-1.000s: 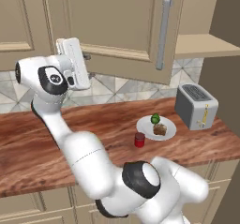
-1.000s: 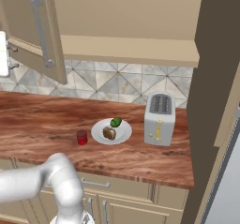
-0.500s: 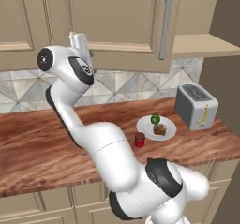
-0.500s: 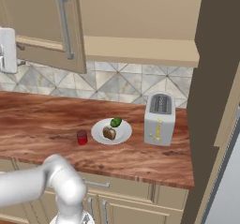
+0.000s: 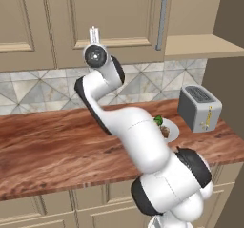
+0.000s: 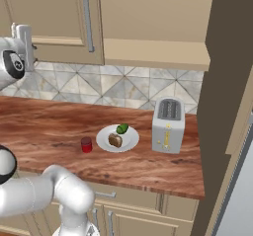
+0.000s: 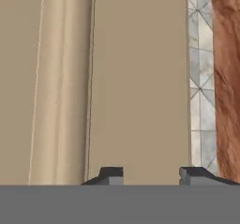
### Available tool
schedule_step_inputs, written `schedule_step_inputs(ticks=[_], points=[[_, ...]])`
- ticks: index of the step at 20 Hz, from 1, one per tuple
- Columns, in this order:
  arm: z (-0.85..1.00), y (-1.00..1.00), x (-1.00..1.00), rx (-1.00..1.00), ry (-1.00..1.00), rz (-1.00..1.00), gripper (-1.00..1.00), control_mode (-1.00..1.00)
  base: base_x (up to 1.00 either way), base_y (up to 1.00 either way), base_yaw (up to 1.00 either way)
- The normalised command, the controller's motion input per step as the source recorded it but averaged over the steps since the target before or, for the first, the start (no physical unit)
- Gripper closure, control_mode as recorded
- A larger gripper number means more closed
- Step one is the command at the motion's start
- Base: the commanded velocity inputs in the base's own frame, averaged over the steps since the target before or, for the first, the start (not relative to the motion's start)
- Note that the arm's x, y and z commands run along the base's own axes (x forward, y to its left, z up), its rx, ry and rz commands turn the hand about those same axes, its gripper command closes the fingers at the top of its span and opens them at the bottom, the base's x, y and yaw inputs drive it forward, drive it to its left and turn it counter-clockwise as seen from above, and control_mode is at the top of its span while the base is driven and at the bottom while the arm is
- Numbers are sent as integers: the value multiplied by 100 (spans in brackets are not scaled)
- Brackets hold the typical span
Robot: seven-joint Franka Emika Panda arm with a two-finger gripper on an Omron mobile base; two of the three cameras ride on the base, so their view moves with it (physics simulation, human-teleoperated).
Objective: Pick the avocado and bread from the counter and place them on the plate. Then pick the jam from the cabinet and place it next to the plate. Lastly close the cabinet door.
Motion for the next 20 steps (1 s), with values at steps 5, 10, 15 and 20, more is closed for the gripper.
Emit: schedule_step_inputs(ticks=[5, 10, 15, 20], points=[[-6, -89, 58, 23, -5, 32, -100, -100, 0, 0, 0], [7, -27, -92, 10, 0, 2, -100, -100, 0, 0, 0], [18, -25, -99, 9, 0, 0, -100, -100, 0, 0, 0], [30, -25, -99, 8, 0, 0, -100, -100, 0, 0, 0]])
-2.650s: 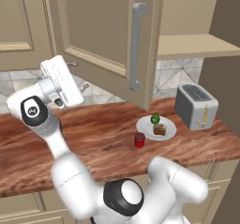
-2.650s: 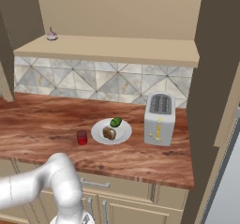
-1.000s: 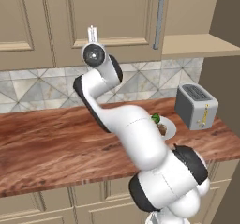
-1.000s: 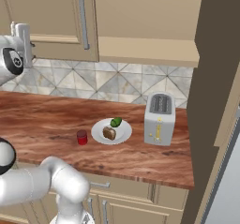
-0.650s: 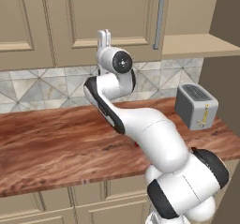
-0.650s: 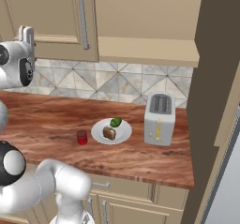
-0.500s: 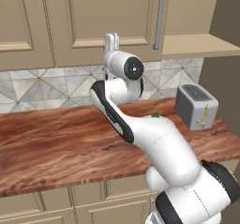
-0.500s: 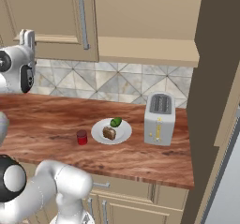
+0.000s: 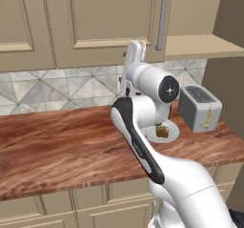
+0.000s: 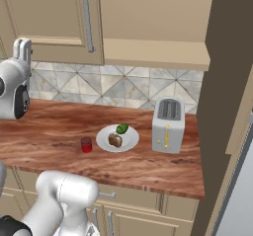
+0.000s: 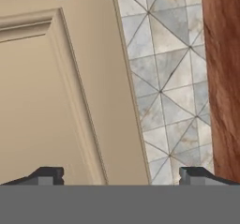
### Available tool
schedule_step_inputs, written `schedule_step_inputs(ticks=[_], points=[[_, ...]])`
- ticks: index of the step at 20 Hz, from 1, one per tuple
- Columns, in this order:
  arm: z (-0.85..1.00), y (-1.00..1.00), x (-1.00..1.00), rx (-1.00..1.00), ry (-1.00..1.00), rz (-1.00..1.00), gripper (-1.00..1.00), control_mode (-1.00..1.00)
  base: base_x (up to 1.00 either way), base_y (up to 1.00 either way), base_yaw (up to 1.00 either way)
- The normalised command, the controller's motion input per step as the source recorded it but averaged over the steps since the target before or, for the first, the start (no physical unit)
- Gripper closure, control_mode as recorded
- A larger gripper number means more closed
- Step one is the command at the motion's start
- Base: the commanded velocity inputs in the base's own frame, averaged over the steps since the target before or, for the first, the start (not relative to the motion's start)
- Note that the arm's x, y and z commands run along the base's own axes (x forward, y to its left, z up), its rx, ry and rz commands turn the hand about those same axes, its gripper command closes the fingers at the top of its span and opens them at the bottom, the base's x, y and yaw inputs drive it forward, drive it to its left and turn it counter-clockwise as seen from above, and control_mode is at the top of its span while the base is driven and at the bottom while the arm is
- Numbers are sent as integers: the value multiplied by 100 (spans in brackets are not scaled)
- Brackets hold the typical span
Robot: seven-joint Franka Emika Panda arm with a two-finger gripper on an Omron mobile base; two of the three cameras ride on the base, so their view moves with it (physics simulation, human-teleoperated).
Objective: Pick the avocado and bread from the counter and place them on the plate. Then pick the jam from the cabinet and place it next to the plate. Lastly close the cabinet door.
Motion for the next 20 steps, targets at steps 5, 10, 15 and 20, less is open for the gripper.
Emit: schedule_step_inputs(ticks=[5, 10, 15, 20], points=[[45, -30, -97, 8, 2, -1, -100, -100, 0, 0, 0], [25, -37, -97, 1, 7, -7, -100, -100, 0, 0, 0], [0, -64, -52, 0, 10, -10, -100, -100, 0, 0, 0], [0, -97, -41, 0, 4, 0, -100, -100, 0, 0, 0]])
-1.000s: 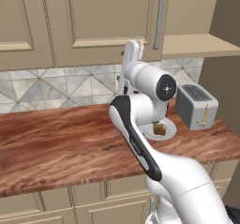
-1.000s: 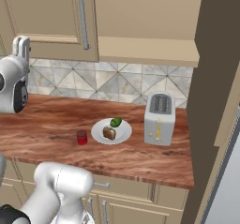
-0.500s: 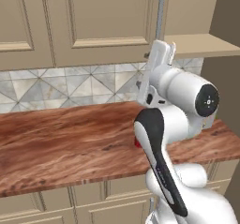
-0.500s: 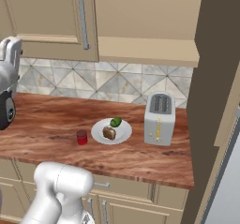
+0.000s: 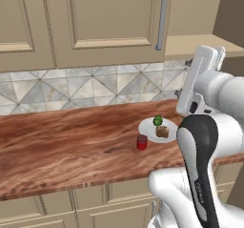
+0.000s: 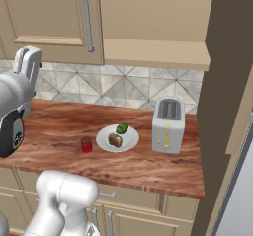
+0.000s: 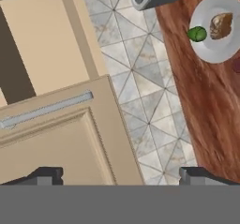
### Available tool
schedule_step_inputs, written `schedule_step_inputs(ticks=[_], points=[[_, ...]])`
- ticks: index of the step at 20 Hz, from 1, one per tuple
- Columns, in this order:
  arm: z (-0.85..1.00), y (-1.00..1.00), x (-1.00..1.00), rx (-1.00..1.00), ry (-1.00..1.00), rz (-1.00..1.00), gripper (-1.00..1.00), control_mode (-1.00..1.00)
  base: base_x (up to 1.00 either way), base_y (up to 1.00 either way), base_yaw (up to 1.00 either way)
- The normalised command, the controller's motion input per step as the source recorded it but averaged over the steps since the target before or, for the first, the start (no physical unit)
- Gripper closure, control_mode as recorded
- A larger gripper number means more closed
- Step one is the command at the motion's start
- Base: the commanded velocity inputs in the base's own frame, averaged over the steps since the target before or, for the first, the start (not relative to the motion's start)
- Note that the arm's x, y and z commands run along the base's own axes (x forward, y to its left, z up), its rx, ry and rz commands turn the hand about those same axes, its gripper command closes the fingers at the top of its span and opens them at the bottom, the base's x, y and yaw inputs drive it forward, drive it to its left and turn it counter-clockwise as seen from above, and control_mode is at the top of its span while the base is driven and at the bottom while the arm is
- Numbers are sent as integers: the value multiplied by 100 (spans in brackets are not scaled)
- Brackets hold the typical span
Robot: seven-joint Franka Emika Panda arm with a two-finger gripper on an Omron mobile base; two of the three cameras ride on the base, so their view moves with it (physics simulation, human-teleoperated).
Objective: Pick the avocado and bread from the counter and place them on the plate. Then pick the jam from the cabinet and place it next to the plate. Lastly close the cabinet door.
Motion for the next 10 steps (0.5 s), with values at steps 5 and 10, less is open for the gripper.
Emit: schedule_step_inputs(ticks=[5, 10], points=[[-3, -95, -79, 0, 0, 0, -100, -100, 0, 0, 0], [-40, -30, -92, 0, 0, 0, -100, -100, 0, 0, 0]])
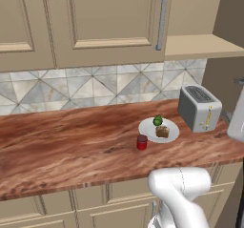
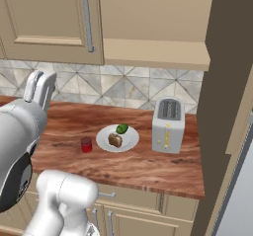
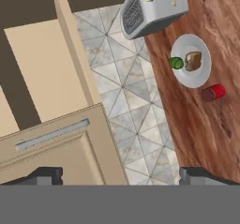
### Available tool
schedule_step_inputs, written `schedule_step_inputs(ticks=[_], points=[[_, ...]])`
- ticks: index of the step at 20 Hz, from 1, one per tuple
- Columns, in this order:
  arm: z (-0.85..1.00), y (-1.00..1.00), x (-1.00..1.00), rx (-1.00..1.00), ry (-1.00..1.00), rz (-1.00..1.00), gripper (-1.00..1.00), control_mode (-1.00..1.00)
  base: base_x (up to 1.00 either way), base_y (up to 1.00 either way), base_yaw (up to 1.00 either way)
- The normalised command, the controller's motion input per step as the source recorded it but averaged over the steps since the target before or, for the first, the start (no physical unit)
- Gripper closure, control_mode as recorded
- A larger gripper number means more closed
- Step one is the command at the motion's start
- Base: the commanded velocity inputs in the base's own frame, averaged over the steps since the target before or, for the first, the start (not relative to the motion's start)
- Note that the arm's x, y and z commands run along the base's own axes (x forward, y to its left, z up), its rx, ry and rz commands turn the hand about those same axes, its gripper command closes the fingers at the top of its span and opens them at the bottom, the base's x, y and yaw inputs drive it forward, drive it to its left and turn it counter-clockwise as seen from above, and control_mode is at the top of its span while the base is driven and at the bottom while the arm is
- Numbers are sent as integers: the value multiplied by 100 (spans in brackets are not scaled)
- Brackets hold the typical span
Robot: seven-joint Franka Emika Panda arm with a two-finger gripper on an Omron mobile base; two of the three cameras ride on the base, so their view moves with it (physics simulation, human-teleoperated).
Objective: Pick the avocado and bread from the counter and place them on the plate. Then pick the jam from the cabinet and place it next to the plate. Lastly close the cabinet door.
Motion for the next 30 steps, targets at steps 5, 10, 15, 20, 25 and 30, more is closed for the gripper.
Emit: schedule_step_inputs(ticks=[5, 10, 15, 20, 25, 30], points=[[-65, -1, -70, -1, -2, 0, -100, -100, 0, 0, 0], [-57, -18, -36, 0, -7, -3, -100, -100, 0, 0, 0], [-67, -45, -7, 1, -9, 0, -100, -100, 0, 0, 0], [-73, -64, 0, 4, -6, 0, -100, -100, 0, 0, 0], [-29, -48, -20, 13, -17, 0, -100, -100, 0, 0, 0], [-2, -56, -23, 18, -16, 0, -100, -100, 0, 0, 0]])
